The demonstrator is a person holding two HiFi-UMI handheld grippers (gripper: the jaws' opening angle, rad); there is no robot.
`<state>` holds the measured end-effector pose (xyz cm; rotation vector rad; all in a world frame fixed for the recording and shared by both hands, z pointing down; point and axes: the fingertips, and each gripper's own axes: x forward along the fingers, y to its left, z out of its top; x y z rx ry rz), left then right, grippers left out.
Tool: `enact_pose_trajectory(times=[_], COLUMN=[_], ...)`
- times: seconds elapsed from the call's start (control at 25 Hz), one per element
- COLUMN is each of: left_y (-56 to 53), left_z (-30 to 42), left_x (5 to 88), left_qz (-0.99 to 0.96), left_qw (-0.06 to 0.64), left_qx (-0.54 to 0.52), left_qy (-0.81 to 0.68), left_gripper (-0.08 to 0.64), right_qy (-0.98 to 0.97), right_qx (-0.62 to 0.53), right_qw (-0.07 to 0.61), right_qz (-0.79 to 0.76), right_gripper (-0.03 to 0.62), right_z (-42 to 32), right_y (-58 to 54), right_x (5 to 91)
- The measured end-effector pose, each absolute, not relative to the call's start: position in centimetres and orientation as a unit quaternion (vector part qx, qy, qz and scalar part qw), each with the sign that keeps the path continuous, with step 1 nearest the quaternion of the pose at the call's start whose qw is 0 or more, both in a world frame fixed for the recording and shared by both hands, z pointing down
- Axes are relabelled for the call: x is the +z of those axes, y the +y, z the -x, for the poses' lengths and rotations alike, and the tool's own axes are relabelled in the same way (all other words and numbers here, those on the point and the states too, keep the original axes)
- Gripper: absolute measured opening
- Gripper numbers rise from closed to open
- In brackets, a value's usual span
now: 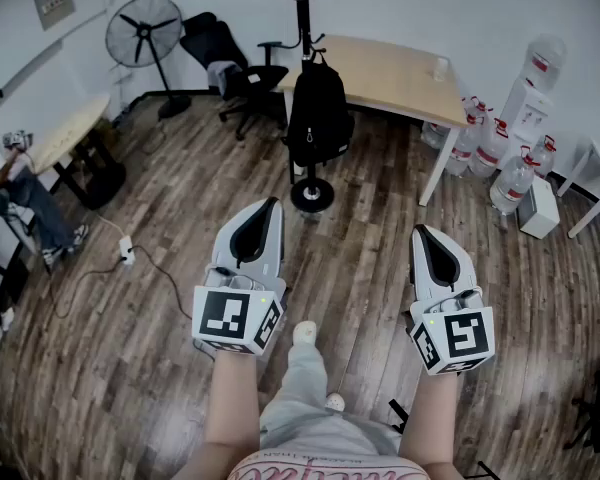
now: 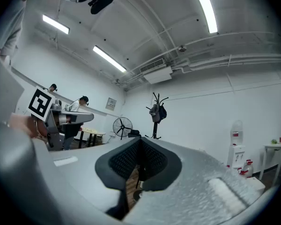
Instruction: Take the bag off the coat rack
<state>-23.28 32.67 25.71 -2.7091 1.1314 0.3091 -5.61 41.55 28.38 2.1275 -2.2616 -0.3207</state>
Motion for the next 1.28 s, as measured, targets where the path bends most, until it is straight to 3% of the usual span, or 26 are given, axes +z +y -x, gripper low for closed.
enact_pose_trajectory(times=[0.2,1.04,1.28], left_y=[30.0,9.9,3.8], left_z=[22.0,17.3,16.3], left_x=[25.5,25.3,24.0], left_qz=[0.914,0.917,0.917], left_qw=[0.120,0.100,0.102], left_qx=[0.082,0.088,0.095], left_qy=[0.379,0.375,0.373], left_gripper=[0.016,0.016,0.016], right_qy=[-0.722,-0.724,-0.724], right_qx=[-0.102,-0.125,-0.129], right_qw=[0.000,0.052,0.027], right_qz=[-0.684,-0.676,-0.677], right_gripper=[0.002,0.002,0.002], right_z=[4.7,1.2,0.3], right_y=[38.8,18.4,12.1], right_x=[28.3,27.2,25.7])
